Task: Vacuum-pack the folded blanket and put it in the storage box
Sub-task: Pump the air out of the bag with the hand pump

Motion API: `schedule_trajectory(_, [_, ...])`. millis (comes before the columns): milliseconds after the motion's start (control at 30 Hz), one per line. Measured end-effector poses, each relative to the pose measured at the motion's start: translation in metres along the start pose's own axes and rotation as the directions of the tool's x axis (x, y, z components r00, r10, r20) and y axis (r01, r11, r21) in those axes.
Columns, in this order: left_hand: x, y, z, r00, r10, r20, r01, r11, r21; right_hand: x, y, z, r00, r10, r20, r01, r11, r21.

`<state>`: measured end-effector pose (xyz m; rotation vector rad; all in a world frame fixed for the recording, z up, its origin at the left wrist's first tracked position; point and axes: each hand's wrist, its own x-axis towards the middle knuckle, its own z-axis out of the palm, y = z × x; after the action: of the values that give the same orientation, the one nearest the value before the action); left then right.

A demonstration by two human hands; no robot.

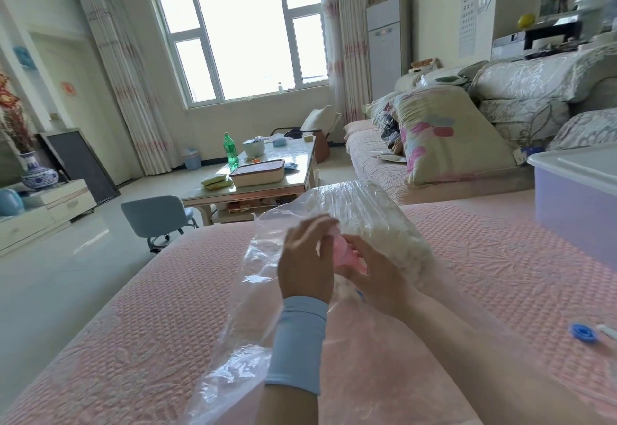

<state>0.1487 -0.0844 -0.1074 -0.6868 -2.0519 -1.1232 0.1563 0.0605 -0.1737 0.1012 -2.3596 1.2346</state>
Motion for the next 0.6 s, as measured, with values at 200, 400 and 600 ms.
schedule_trajectory(200, [0.015,0.015,-0.016,0.995,0.09,-0.049,-0.09,0.996,0.011,-0.001,-0.001,-0.003,1.0,0.006,-0.023,-0.005,1.0,0.026])
schedule_trajectory(400, [0.035,0.026,-0.032,0.895,0.179,-0.41,-0.183,0.983,0.029,-0.001,-0.001,-0.002,1.0,0.004,-0.009,-0.004,1.0,0.018])
schedule_trajectory(600, [-0.003,-0.001,0.004,0.975,-0.067,0.212,0.073,0.997,-0.02,-0.003,-0.004,-0.002,1.0,-0.003,-0.016,0.004,1.0,0.028])
